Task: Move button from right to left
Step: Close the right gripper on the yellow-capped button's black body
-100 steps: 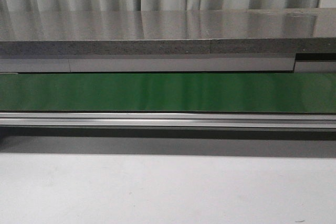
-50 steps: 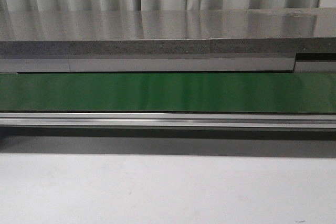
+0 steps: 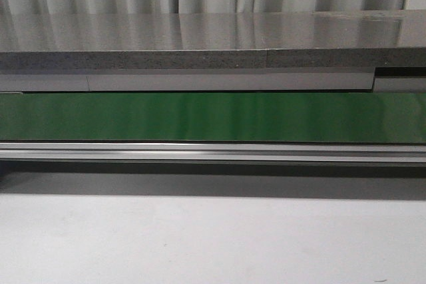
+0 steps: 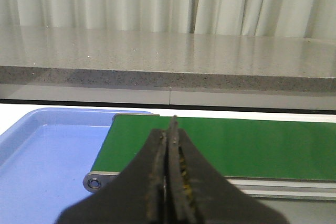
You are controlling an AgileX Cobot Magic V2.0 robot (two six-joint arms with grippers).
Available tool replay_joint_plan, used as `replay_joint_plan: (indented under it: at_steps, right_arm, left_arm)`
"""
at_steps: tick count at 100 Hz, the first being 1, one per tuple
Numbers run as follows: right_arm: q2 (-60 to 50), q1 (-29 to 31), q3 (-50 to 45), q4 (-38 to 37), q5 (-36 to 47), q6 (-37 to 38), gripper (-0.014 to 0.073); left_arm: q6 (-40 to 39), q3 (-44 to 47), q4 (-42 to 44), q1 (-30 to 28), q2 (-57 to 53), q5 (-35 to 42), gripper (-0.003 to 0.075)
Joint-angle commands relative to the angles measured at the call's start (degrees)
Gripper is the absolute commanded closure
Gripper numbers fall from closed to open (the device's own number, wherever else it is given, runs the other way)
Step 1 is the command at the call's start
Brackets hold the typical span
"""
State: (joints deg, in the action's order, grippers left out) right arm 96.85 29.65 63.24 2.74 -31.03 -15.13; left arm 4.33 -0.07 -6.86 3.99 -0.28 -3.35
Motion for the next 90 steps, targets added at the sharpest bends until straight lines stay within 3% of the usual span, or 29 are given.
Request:
replay_joint_plan:
  at_steps: [1,18,37,75,79,90]
  right_arm:
    - [0.3,0.2,5.0,0.2,-1.6,-1.1,0.0203]
    - [4.3,0.2,9.4,0.7,-9.3,-5.0,0.0197]
    - [6.2,0.2,9.9,3.0,-9.3,-9.3,0.0197]
    - [11.6,0.2,9.9,3.4,-8.4,-10.2,0.0205]
    - [11.8,0.2,9.9,3.4,-8.4,-10.2,0.0227]
    - [11.5,0.2,10.1,3.5,-8.4,-10.2,0.04]
  left_arm:
    - [-0.6,2.6,-0.1,0.3,-1.8,4.2,0.0741]
    - [-0.6,2.6,-0.1,0.3,-1.8,4.2,0.0741]
    - [-0.6,2.6,-0.1,0.3,-1.8,4.2,0.0741]
    - [-0.6,2.6,-0.1,0.3,-1.8,4.2,0.0741]
    - [-0.6,2.6,-0.1,0.3,-1.8,4.2,0.0741]
    - [-0.6,2.6,-0.1,0.3,-1.8,4.2,0.0741]
